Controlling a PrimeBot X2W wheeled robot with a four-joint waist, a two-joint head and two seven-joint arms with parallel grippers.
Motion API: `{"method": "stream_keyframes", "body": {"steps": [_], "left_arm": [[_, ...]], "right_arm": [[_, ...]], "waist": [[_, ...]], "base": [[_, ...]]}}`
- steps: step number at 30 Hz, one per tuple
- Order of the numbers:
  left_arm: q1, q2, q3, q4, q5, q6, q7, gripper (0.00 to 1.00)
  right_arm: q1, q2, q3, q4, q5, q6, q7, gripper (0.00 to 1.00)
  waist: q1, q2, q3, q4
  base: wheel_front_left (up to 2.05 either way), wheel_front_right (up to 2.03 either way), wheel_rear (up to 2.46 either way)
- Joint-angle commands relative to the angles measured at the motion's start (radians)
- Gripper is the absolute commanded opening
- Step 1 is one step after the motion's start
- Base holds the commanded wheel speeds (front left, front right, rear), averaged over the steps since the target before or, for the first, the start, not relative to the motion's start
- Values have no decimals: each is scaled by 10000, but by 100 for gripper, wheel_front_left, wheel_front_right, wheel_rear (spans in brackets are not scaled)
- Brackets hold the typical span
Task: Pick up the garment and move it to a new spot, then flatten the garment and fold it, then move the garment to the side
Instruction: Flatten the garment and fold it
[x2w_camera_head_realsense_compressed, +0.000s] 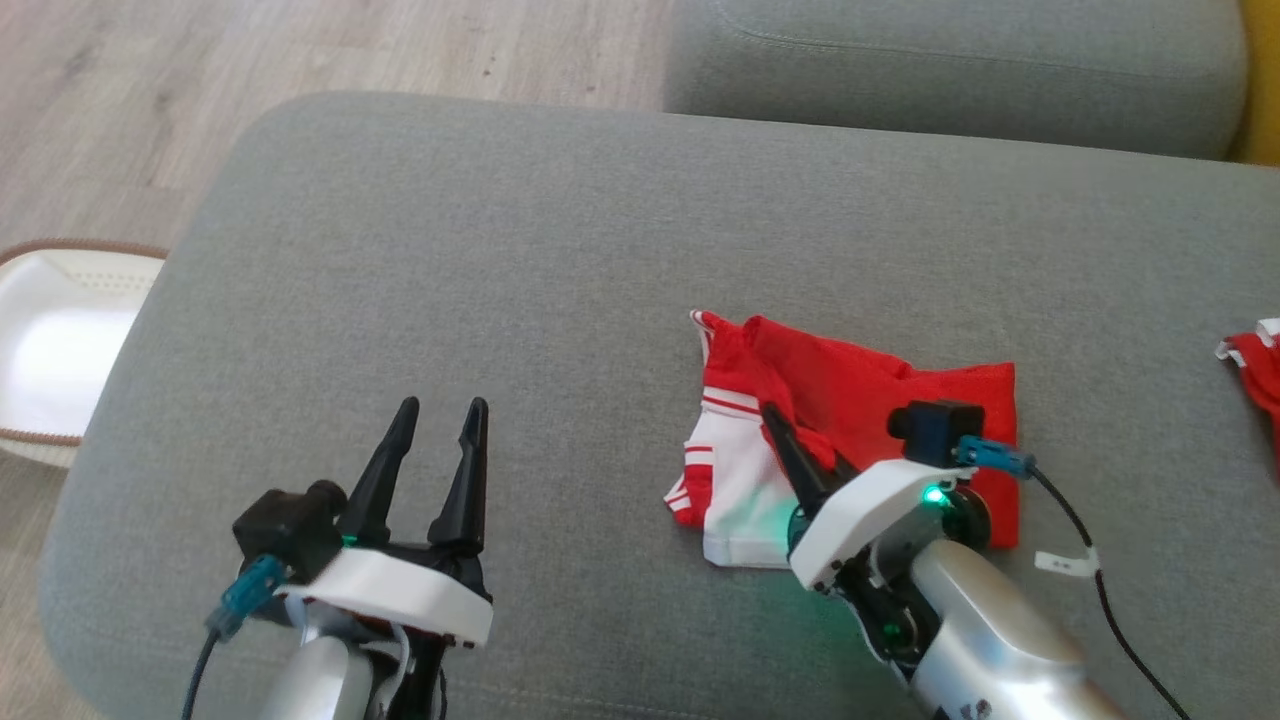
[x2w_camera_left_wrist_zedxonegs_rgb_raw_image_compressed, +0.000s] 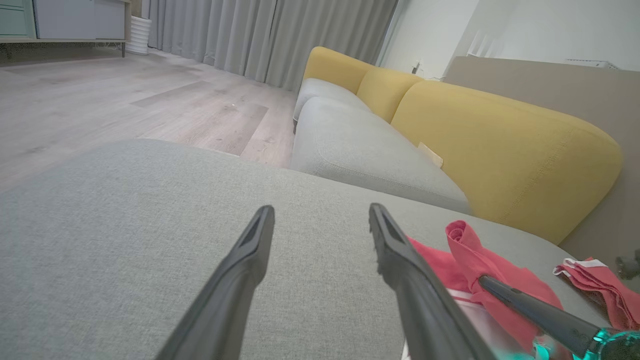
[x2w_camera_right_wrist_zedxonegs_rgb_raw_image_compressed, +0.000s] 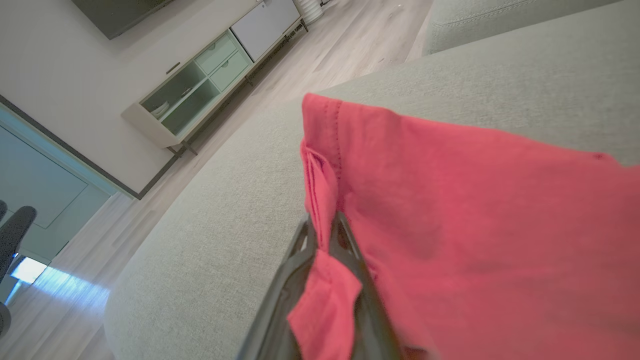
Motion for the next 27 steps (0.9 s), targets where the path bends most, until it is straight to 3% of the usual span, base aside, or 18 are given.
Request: {"method": "stream_keyframes", "body": {"steps": [1,4,5,6,11,18,23,27], "left_arm": [[-370,20,250,-243,-3,-36,-122,100],[-338,20,219,-196,5,-38,-122,100],[-328,20,210,-182,9,-39,-122,100],[-323,20,207,-170,13,-36,-122,100],[-297,20,284,-145,24,0,-122,100],[-198,20,415,-276,-11,49,-122,100],[-191,20,564,-521,-68,112,-122,100],[-225,20,694,-766,-122,205,-122,100]], "right_arm": [[-577,67,540,-6,378,-9,-278,0],[-772,68,1197,391,928,-9,-511,0],[-827,68,1483,443,1098,-9,-558,71],[-847,68,1767,404,1384,-9,-566,100],[-1143,68,2852,397,2238,-9,-859,100],[-1791,68,3134,596,2623,-9,-1350,100],[-2431,68,2519,1257,1931,-9,-1662,100],[-2848,33,1375,1968,738,-9,-1763,100]], "waist": [[0,0,16,97],[0,0,0,165],[0,0,-10,176],[0,0,-15,180],[0,0,-135,34],[0,0,-284,-434],[0,0,-311,-915],[0,0,-253,-1285]], "base": [[0,0,0],[0,0,0],[0,0,0],[0,0,0],[0,0,0],[0,0,0],[0,0,0],[0,0,0]]}}
